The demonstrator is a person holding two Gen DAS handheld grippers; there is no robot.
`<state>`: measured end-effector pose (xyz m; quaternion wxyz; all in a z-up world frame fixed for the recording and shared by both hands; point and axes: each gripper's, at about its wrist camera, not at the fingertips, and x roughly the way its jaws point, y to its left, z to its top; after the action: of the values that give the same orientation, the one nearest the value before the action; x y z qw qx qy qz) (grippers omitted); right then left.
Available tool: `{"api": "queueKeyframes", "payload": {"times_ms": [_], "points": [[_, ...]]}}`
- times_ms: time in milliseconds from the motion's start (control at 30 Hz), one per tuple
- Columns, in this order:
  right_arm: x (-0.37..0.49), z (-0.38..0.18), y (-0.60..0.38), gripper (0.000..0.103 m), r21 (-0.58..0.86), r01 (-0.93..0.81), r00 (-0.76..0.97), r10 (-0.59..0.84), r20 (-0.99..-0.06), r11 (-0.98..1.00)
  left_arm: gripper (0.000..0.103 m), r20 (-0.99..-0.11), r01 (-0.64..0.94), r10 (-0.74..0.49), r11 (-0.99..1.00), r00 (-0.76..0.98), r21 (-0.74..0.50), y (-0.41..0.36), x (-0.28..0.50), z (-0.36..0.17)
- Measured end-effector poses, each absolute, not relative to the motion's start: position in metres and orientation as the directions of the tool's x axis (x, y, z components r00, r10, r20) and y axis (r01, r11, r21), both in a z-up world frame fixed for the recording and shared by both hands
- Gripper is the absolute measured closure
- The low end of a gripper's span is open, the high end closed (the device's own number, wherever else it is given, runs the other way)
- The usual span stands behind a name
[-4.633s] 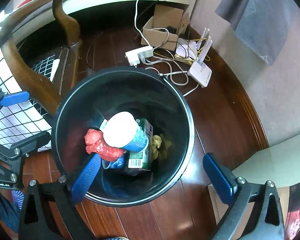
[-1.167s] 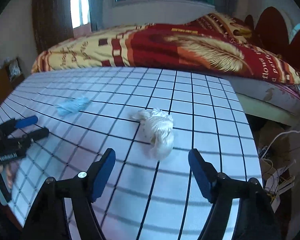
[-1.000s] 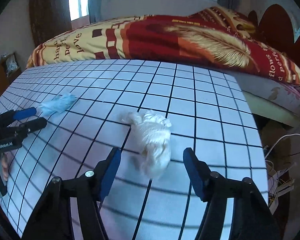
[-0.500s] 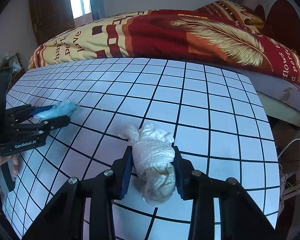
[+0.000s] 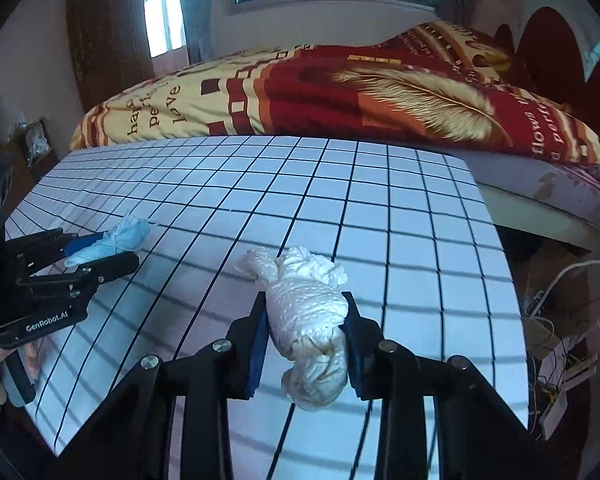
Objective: Collect trash
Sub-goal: 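Carry the white tissue and blue mask over the black bin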
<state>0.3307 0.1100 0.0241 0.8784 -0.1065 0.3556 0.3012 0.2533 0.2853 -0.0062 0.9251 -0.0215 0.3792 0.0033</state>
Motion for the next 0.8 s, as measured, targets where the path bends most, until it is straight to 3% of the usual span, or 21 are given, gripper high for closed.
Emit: {"api": "queueKeyframes", "payload": {"times_ms": [800], "points": [[0.179,0.054,-0.015,0.067,0.039,-0.529,0.678,0.449,-0.582,0.848,0.061,-0.623,0.083,-0.084,0.996,0.778,-0.031,0.168,0.145,0.021]]}}
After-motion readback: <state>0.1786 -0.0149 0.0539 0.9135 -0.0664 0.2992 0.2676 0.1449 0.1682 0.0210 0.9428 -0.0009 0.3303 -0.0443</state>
